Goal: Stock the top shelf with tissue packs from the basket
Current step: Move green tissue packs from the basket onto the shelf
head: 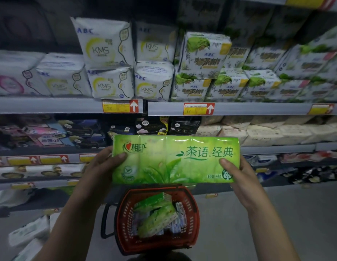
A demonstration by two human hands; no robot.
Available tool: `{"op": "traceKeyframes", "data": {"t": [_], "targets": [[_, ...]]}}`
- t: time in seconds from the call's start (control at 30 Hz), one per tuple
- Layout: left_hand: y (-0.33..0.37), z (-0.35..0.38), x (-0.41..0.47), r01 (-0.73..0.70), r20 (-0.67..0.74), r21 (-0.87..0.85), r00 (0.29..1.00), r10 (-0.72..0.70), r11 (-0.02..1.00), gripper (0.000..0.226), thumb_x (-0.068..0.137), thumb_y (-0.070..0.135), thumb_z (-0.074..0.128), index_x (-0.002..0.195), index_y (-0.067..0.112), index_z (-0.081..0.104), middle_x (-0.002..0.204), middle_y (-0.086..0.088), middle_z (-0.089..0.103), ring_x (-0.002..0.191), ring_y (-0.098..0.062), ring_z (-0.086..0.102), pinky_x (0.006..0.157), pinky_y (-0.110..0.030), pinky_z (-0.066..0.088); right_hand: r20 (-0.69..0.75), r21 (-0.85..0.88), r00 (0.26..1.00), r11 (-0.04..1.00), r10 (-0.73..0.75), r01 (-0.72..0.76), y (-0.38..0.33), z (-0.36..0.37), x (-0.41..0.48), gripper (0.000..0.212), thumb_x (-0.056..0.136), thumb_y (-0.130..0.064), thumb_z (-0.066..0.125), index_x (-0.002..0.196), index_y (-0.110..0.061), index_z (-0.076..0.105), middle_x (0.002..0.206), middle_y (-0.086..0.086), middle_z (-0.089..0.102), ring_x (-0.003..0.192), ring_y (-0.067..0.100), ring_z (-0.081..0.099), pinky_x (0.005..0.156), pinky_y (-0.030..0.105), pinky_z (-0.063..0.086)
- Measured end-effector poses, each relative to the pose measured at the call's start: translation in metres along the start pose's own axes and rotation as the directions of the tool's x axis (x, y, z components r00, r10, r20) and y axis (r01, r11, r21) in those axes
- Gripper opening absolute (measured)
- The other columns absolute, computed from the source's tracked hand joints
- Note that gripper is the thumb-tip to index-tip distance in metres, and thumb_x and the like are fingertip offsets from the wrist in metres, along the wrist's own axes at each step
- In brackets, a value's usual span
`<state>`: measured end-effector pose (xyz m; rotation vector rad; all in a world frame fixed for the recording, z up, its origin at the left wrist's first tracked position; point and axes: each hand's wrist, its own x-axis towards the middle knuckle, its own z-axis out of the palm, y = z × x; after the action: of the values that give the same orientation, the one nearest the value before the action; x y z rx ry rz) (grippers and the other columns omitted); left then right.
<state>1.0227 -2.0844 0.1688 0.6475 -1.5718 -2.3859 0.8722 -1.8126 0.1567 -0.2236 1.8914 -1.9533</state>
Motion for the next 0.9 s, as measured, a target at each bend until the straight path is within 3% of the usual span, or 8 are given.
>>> {"op": "traceKeyframes", "data": {"t": [0.23,0.33,0.4,0.47,0.57,0.77,0.83,0.9], "targets": [[0.020,0.009,0.003,-0.070,0.052,0.047,0.996,0.068,0.996,0.037,0.081,0.015,0.051,0.115,0.000,0.057,0.108,-0.022,0.069,0.093,-0.038,0.068,0.072,-0.041,0.059,-0.010,0.027,0.999,0.999,-0.034,0.034,-0.018,-0.005,-0.002,0.099,0.027,-0.066,0.088,0.114,-0.028,0.060,0.106,-0.006,0.072,0.101,0.016,0.067,0.089,0.039,0.054],[0.024,0.009,0.006,-0.075,0.059,0.053,0.996,0.071,0.996,0.038,0.080,0.016,0.052,0.114,0.000,0.057,0.104,-0.020,0.071,0.086,-0.034,0.070,0.066,-0.038,0.061,-0.018,0.028,0.999,0.999,-0.035,0.036,-0.023,-0.002,-0.003,0.102,0.029,-0.066,0.087,0.118,-0.025,0.059,0.109,-0.003,0.071,0.103,0.018,0.067,0.094,0.046,0.051],[0.029,0.008,0.009,-0.089,0.058,0.046,0.995,0.087,0.995,0.044,0.076,0.022,0.061,0.114,0.000,0.057,0.097,-0.017,0.072,0.078,-0.029,0.071,0.056,-0.033,0.059,-0.019,0.033,0.999,0.998,-0.049,0.050,-0.028,-0.001,-0.004,0.102,0.029,-0.065,0.087,0.118,-0.024,0.059,0.111,-0.002,0.071,0.105,0.019,0.066,0.096,0.049,0.048],[0.033,0.005,0.013,-0.105,0.059,0.065,0.993,0.102,0.992,0.073,0.055,0.042,0.084,0.111,0.003,0.058,0.094,-0.014,0.073,0.076,-0.028,0.072,0.054,-0.032,0.057,-0.013,0.028,0.998,0.998,-0.064,0.065,-0.033,0.002,-0.004,0.099,0.030,-0.065,0.087,0.117,-0.025,0.060,0.111,-0.002,0.071,0.106,0.020,0.066,0.096,0.049,0.047],[0.039,0.001,0.017,-0.099,0.042,0.073,0.994,0.096,0.992,0.102,0.029,0.054,0.092,0.113,0.006,0.059,0.102,-0.019,0.072,0.083,-0.034,0.071,0.060,-0.039,0.059,-0.014,0.018,0.996,0.996,-0.090,0.090,-0.040,0.006,-0.003,0.096,0.028,-0.066,0.086,0.113,-0.029,0.061,0.107,-0.005,0.072,0.102,0.016,0.067,0.092,0.043,0.049],[0.062,-0.002,0.016,-0.147,0.073,0.000,0.987,0.147,0.989,0.100,0.034,0.048,0.094,0.117,0.003,0.060,0.111,-0.022,0.069,0.091,-0.036,0.070,0.066,-0.041,0.060,-0.002,0.019,0.990,0.990,-0.140,0.140,-0.065,0.014,-0.005,0.100,0.019,-0.070,0.084,0.110,-0.037,0.058,0.098,-0.020,0.072,0.089,-0.002,0.067,0.081,0.031,0.046],[0.069,-0.002,0.016,-0.161,0.084,-0.043,0.983,0.164,0.986,0.097,0.034,0.045,0.095,0.115,0.003,0.061,0.112,-0.021,0.069,0.094,-0.034,0.070,0.070,-0.041,0.060,-0.009,0.009,0.989,0.988,-0.151,0.151,-0.073,0.019,-0.008,0.092,0.029,-0.066,0.084,0.110,-0.036,0.056,0.093,-0.023,0.071,0.082,-0.008,0.065,0.073,0.024,0.041],[0.075,-0.002,0.016,-0.170,0.097,-0.069,0.980,0.176,0.983,0.098,0.033,0.043,0.096,0.115,0.001,0.061,0.112,-0.022,0.069,0.094,-0.033,0.070,0.072,-0.042,0.060,-0.023,0.039,0.989,0.988,-0.148,0.148,-0.080,0.023,-0.012,0.057,0.062,-0.044,0.078,0.112,-0.033,0.054,0.092,-0.022,0.068,0.077,-0.010,0.062,0.067,0.020,0.037]]}}
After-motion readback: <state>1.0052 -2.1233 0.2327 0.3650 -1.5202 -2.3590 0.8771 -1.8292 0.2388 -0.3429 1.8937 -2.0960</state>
